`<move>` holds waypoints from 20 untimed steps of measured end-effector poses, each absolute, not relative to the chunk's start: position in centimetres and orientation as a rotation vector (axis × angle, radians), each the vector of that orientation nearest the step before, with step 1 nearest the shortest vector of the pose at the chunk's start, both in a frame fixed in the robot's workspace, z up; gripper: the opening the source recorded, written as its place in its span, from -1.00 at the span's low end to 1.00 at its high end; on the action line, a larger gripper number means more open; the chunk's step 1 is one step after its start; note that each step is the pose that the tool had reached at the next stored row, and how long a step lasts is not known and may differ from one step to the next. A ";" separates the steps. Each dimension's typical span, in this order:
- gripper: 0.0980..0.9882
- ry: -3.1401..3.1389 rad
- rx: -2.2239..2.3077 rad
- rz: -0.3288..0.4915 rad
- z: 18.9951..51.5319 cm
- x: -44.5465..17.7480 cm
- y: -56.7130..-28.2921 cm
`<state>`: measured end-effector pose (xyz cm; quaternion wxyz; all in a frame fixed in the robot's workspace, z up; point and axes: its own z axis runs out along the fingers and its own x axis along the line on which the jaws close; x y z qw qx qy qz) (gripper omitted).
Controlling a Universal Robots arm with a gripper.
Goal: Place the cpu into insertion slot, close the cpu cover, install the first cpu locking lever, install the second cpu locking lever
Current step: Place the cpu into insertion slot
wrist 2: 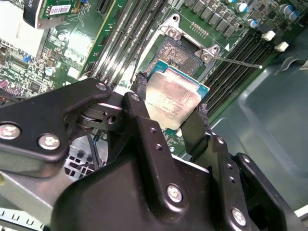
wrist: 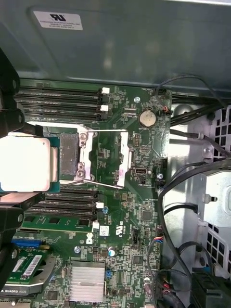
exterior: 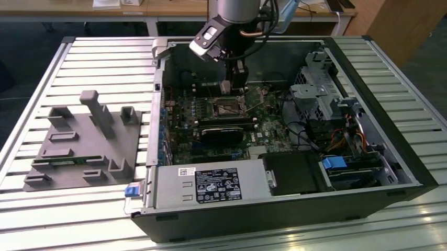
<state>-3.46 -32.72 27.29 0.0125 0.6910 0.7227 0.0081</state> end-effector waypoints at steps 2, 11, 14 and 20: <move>-0.01 2.252 2.154 0.024 27.0 -3.4 -32.7; -0.01 2.250 2.156 0.024 25.5 -3.4 -32.6; -0.01 2.250 2.155 0.024 25.0 -3.4 -32.5; -0.01 2.250 2.155 0.024 23.9 -3.4 -32.3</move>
